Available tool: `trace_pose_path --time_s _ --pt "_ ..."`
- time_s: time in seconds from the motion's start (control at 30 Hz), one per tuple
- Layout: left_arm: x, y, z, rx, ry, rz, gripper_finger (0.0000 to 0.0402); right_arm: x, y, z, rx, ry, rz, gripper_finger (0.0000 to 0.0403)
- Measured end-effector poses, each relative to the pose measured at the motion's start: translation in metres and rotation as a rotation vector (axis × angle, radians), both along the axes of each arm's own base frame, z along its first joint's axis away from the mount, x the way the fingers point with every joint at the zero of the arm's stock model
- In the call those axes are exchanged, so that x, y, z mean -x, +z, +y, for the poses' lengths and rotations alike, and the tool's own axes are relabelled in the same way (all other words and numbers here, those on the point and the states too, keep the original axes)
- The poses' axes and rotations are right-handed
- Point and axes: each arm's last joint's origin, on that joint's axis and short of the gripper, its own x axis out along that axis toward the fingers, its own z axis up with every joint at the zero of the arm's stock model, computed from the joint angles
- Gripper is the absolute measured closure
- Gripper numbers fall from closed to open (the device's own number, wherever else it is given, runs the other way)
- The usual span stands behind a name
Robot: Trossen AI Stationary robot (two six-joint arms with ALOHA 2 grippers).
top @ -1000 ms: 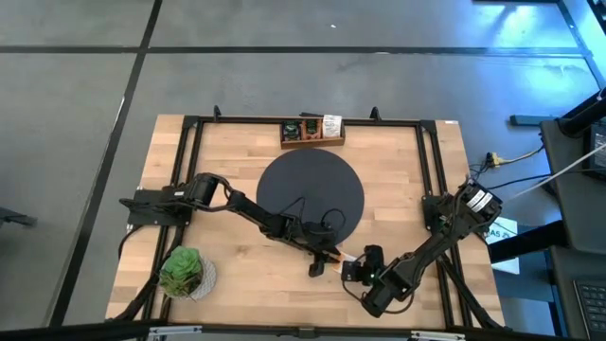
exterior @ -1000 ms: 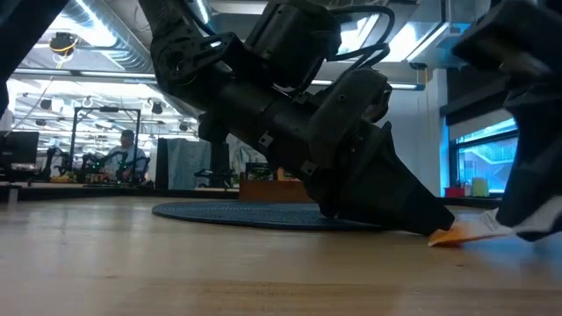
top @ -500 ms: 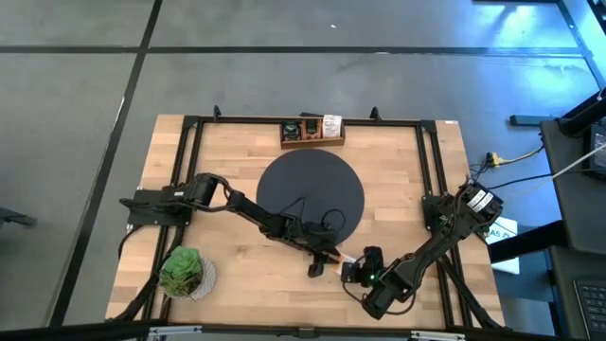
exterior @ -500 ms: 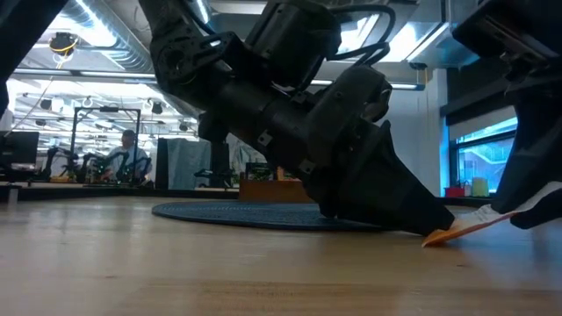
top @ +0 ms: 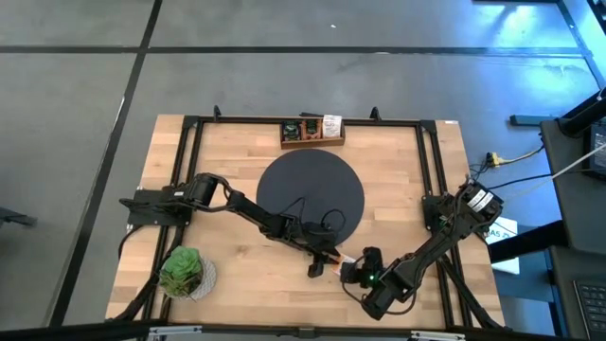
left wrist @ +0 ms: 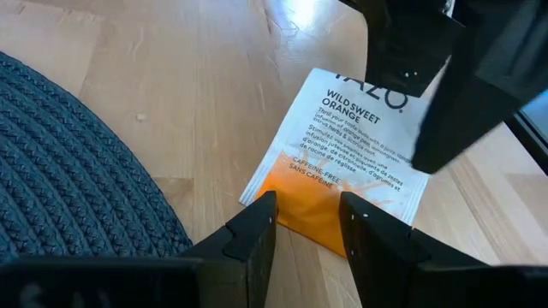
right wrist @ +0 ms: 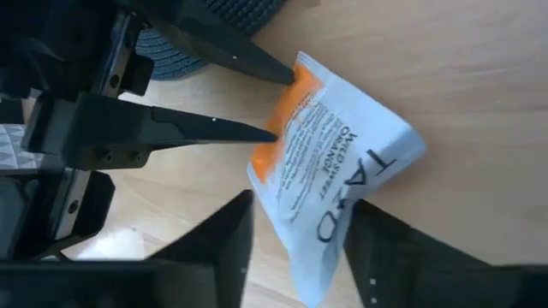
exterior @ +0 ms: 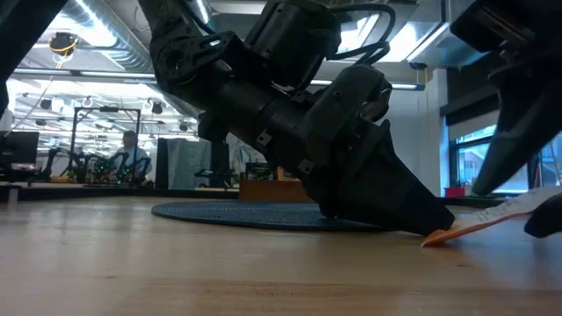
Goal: Pick & Place Tea
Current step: Put the white tea bag into the right section of the wooden organizer
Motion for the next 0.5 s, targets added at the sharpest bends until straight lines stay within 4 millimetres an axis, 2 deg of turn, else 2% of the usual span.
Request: trace_pose_path --time_s 0.23,0.5 --pt "0.000 0.000 0.000 0.002 0.000 0.001 0.0274 -0.005 0.004 0.004 -0.038 -0.014 -0.084 0.0169" --pt "0.000 0.000 0.000 0.002 0.001 0.001 0.0274 -0.011 0.009 0.008 -0.038 -0.024 -0.183 0.0154"
